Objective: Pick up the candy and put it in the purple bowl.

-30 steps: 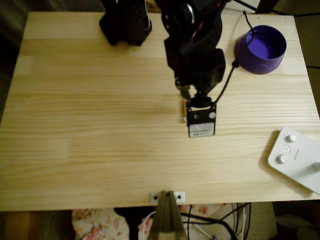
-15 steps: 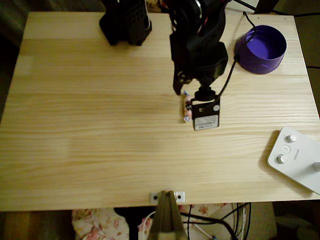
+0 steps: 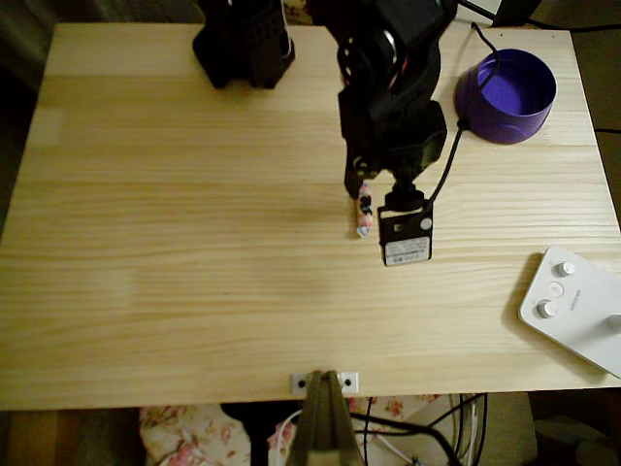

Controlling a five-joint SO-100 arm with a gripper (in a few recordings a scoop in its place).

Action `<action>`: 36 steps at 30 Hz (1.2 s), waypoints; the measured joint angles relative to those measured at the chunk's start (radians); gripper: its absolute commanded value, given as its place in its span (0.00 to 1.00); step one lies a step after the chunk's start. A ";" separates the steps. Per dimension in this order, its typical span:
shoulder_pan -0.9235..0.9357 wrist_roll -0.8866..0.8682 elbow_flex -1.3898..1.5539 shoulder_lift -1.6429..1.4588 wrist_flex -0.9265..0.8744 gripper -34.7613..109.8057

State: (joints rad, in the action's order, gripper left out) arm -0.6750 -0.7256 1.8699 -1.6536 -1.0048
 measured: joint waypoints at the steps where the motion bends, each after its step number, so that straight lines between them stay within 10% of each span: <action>1: 0.000 0.003 0.002 0.008 0.008 0.40; 36: 0.032 -0.011 0.091 0.072 0.135 0.32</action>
State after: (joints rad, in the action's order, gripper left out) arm -0.6427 -0.7363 1.9604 -1.5815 -0.8698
